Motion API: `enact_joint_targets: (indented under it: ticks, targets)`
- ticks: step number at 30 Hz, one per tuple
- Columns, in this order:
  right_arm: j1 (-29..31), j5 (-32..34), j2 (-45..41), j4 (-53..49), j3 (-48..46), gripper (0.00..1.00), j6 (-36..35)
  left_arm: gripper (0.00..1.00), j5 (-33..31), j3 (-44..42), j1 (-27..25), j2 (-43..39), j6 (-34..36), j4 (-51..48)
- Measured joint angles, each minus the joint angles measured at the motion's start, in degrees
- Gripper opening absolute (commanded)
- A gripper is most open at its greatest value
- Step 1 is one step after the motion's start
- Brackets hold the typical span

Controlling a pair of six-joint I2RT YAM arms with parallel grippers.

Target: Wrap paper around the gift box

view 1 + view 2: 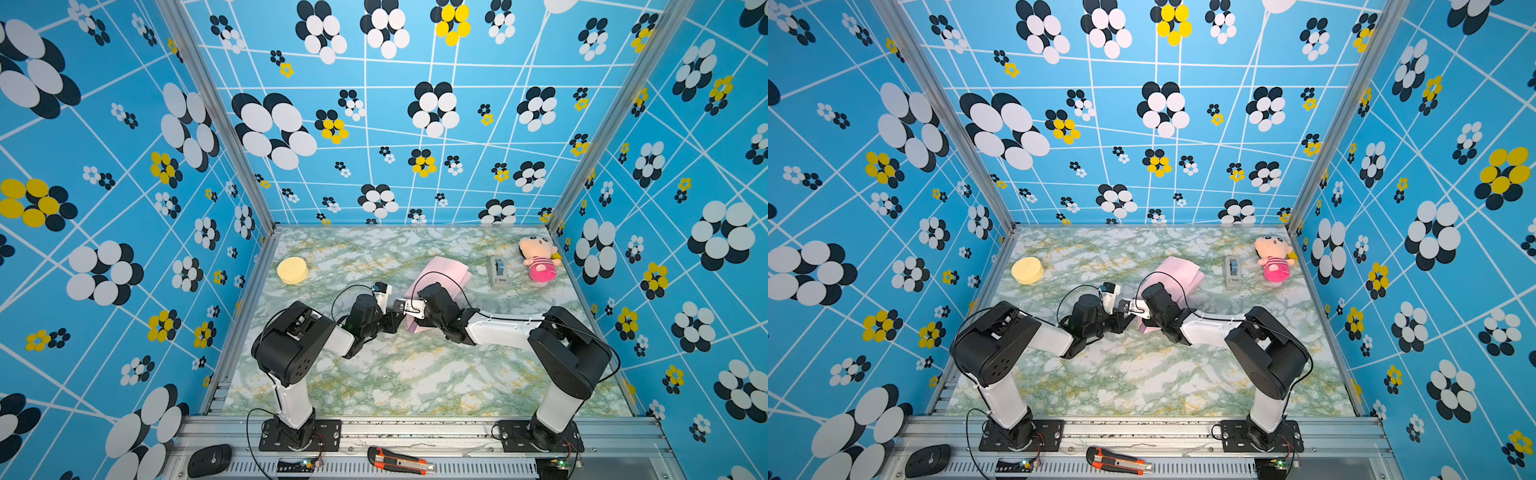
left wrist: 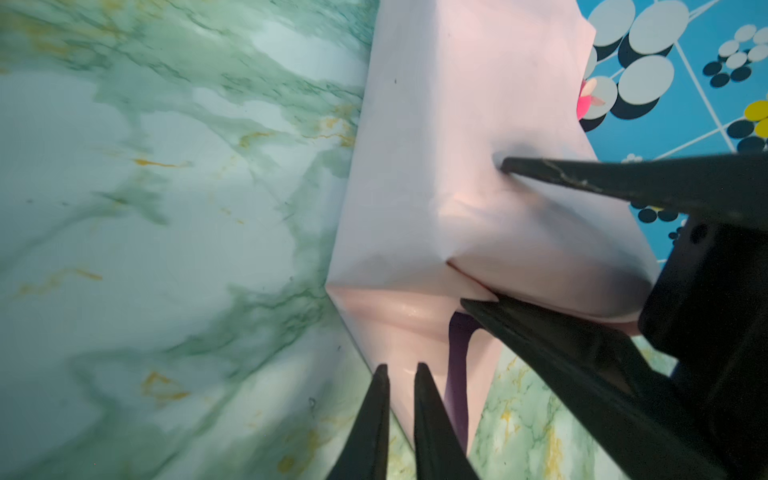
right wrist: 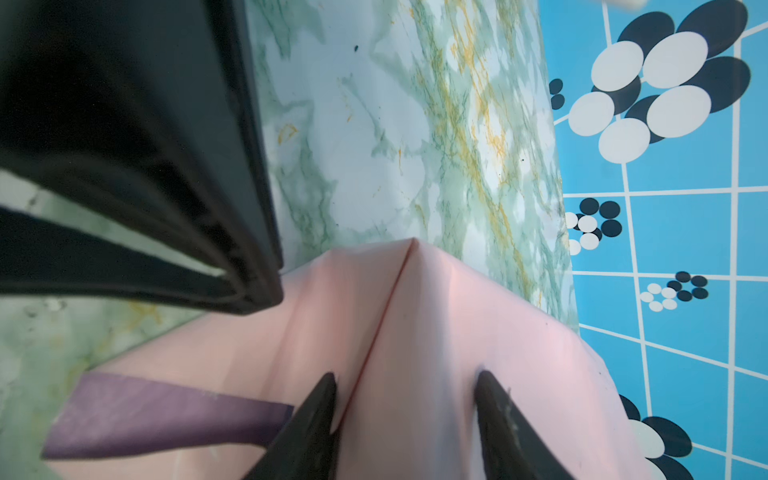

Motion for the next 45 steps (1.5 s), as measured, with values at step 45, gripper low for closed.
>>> enact_joint_targets:
  ticks: [45]
  targets:
    - [0.0,-0.2,-0.2,0.2,-0.3,0.49,0.0,0.00,7.1,10.6,1.2,7.5,-4.5,-11.4]
